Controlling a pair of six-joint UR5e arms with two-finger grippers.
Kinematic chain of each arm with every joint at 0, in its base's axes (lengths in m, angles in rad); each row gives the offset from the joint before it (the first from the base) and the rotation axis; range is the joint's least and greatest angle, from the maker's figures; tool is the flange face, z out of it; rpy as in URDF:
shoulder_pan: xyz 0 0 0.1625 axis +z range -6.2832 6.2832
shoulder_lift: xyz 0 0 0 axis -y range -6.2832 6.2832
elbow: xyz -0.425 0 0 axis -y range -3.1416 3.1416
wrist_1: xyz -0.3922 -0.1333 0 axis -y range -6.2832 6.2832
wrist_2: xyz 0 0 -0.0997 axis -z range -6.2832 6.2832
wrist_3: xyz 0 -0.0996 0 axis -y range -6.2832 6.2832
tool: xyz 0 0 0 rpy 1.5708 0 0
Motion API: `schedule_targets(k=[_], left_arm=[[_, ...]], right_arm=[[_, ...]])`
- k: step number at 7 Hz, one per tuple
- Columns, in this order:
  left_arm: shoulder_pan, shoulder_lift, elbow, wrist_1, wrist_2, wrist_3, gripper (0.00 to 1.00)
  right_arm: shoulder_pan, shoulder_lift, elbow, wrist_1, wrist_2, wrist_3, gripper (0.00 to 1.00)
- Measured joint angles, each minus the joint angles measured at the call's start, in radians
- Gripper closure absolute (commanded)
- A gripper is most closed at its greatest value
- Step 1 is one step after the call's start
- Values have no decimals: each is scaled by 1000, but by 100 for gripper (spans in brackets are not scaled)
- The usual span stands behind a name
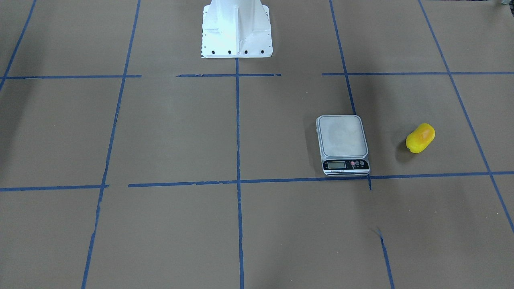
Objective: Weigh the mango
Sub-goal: 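Move the left gripper toward the yellow mango beside the scale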
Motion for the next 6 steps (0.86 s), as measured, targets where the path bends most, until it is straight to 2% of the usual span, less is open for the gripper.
schedule_targets(k=[2,4,5,6], left_arm=[[0,-2,-8,-26,3,5,0],[16,3,-20,-167,17,-3,0],[55,8,-37,-230,30,-22,0],[143,10,-66,-282,72,-54,0]], right_arm=[[0,0,0,0,0,1,0],[0,0,-1,0,0,0,0],[0,0,-1,0,0,1,0],[0,0,0,0,0,1,0]])
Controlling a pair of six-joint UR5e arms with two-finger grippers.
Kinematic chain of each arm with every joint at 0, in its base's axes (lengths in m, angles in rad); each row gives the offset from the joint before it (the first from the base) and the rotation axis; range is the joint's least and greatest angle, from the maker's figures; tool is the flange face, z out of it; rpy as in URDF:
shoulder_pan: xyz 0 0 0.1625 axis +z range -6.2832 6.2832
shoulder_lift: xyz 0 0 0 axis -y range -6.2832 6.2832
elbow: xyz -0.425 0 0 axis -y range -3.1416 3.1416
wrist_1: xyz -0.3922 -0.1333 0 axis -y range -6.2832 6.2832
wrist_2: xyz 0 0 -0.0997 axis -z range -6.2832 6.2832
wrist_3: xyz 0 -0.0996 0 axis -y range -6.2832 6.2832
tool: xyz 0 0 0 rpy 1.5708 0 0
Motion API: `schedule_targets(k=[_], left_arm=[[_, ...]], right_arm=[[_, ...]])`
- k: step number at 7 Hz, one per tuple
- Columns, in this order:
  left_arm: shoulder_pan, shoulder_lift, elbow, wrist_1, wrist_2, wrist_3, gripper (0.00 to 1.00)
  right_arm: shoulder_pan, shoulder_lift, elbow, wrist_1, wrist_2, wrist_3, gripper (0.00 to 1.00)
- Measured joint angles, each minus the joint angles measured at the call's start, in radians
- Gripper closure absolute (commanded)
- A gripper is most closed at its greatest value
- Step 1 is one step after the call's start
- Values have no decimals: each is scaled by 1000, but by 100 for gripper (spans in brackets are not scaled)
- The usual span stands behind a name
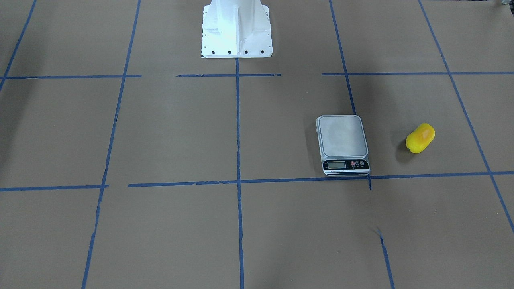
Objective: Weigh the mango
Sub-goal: 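Move the left gripper toward the yellow mango beside the scale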
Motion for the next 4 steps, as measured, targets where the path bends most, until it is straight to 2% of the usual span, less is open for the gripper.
schedule_targets(k=[2,4], left_arm=[[259,-23,-47,-60,175,-127,0],[390,-82,1,-78,228,-222,0]], right_arm=[[0,0,0,0,0,1,0],[0,0,-1,0,0,0,0]])
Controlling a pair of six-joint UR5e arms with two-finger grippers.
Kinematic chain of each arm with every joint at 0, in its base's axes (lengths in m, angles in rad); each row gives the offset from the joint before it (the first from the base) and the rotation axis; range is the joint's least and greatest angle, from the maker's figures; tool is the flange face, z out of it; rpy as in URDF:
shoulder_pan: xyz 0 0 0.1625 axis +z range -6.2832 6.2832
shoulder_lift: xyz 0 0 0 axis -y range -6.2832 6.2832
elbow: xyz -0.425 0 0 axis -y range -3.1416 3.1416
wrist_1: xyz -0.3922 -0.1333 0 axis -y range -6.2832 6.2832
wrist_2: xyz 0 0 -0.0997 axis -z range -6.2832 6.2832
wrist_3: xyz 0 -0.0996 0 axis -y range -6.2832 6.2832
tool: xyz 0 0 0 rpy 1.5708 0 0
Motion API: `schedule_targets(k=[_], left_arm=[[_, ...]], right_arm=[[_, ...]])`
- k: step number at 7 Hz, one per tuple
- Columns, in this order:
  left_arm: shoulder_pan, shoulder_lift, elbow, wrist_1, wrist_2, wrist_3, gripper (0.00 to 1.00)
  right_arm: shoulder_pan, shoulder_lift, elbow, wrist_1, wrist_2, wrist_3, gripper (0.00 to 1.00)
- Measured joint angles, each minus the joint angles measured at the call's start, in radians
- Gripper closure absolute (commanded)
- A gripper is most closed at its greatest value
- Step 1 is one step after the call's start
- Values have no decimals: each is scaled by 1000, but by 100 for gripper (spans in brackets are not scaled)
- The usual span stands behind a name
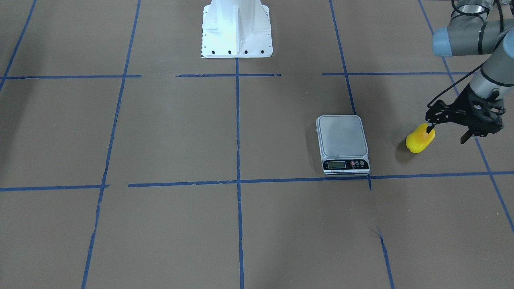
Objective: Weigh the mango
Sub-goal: 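Lower the left gripper over the yellow mango and close on it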
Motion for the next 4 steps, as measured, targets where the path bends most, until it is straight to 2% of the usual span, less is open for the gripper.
schedule_targets(k=[4], left_arm=[[42,-11,75,-56,1,0,0]], right_arm=[[0,0,1,0,0,0,0]])
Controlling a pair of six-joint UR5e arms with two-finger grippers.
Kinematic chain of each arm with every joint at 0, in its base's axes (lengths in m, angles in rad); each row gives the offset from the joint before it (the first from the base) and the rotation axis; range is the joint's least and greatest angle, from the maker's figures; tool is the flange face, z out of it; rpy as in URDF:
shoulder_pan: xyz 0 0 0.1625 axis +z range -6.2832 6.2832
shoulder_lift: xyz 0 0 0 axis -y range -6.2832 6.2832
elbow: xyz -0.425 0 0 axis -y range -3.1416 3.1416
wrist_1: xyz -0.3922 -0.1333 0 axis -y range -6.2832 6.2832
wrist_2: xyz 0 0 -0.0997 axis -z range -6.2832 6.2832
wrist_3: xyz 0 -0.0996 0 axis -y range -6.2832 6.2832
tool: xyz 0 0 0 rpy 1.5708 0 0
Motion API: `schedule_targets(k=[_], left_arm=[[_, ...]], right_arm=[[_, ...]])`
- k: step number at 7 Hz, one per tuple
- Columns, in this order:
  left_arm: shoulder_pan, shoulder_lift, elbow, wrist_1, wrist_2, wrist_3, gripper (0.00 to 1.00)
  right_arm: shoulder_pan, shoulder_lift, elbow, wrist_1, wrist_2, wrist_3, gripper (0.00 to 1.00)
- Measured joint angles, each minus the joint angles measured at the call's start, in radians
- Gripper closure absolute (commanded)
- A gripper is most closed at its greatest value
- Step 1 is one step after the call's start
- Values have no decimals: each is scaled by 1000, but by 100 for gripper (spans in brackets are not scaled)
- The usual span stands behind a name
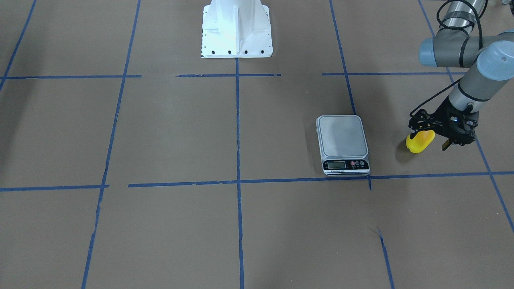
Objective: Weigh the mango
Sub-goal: 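Lower the left gripper over the yellow mango and close on it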
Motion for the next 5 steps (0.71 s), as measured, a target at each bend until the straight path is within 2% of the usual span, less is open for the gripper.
schedule_targets(k=[3,5], left_arm=[[2,10,84,-59,-20,-9,0],[2,10,108,-81,-86,-15,0]], right_arm=[[0,0,-1,0,0,0,0],[0,0,0,0,0,1,0]])
